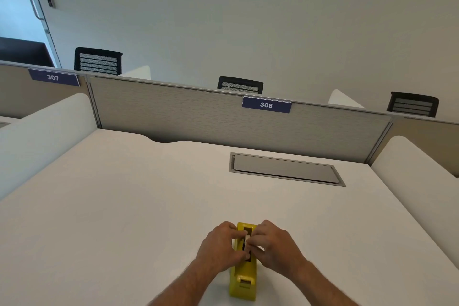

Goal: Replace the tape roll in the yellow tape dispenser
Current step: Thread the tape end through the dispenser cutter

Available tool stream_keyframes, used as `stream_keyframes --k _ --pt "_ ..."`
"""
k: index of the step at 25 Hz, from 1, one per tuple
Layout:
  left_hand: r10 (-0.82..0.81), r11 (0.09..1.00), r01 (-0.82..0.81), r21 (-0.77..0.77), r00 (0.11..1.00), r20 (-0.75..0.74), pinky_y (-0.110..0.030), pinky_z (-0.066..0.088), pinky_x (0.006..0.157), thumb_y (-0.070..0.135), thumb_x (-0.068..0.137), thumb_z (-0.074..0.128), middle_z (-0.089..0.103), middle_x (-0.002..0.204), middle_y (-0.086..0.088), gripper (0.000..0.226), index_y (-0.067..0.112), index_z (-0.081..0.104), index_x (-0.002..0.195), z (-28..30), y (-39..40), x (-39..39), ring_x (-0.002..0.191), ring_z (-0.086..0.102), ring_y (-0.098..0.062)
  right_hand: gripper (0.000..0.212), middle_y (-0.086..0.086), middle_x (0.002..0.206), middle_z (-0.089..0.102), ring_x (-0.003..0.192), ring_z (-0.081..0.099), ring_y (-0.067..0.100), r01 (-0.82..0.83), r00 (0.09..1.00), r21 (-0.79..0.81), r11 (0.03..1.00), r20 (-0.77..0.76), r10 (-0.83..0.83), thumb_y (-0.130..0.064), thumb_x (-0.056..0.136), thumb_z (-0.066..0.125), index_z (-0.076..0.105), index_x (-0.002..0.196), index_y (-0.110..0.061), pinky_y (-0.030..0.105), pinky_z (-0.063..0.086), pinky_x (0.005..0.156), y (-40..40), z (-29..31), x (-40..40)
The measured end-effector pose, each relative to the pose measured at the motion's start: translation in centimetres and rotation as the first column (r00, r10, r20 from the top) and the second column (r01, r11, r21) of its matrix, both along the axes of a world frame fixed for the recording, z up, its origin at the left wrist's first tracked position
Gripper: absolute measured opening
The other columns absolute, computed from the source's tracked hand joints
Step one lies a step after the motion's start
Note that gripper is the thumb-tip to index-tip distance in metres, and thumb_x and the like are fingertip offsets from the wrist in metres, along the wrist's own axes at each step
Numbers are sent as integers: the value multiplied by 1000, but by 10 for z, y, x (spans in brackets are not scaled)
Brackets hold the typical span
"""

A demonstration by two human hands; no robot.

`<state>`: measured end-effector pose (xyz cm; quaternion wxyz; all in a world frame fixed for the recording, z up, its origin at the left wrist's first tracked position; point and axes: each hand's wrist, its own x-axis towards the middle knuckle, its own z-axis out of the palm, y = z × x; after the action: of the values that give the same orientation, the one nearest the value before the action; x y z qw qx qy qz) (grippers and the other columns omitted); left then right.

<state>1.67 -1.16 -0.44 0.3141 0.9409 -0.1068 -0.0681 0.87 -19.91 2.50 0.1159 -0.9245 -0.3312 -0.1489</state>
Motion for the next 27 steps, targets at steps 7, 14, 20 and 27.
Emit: stream_keyframes --k 7,14,20,27 --pt "-11 1000 11 5 1000 24 -27 46 98 59 73 69 54 132 14 60 42 59 130 1 0 0 116 51 -7 14 -6 72 63 67 55 11 8 997 -134 991 73 2 -27 80 74 64 73 -21 22 45 45 11 -2 -12" --pt "-81 997 81 -16 995 -52 -33 49 101 58 69 72 47 142 14 77 44 45 140 -2 9 1 116 52 -10 19 -6 73 60 62 54 10 61 997 -110 992 46 -56 -25 82 75 58 76 -20 20 42 43 11 0 -14" --pt "-95 995 98 22 991 -98 -38 48 105 57 62 77 40 151 14 92 44 39 144 -1 12 2 126 49 -13 16 -4 77 61 65 54 10 41 998 -161 986 -35 -48 -29 91 62 59 80 -19 21 41 46 12 0 -20" --pt "-89 988 104 112 987 -133 -39 42 110 53 67 78 42 151 11 91 46 34 146 -1 13 6 133 43 -15 33 1 104 59 87 53 15 63 991 -165 984 -107 -82 -39 105 28 54 106 -17 28 45 67 9 -12 -23"
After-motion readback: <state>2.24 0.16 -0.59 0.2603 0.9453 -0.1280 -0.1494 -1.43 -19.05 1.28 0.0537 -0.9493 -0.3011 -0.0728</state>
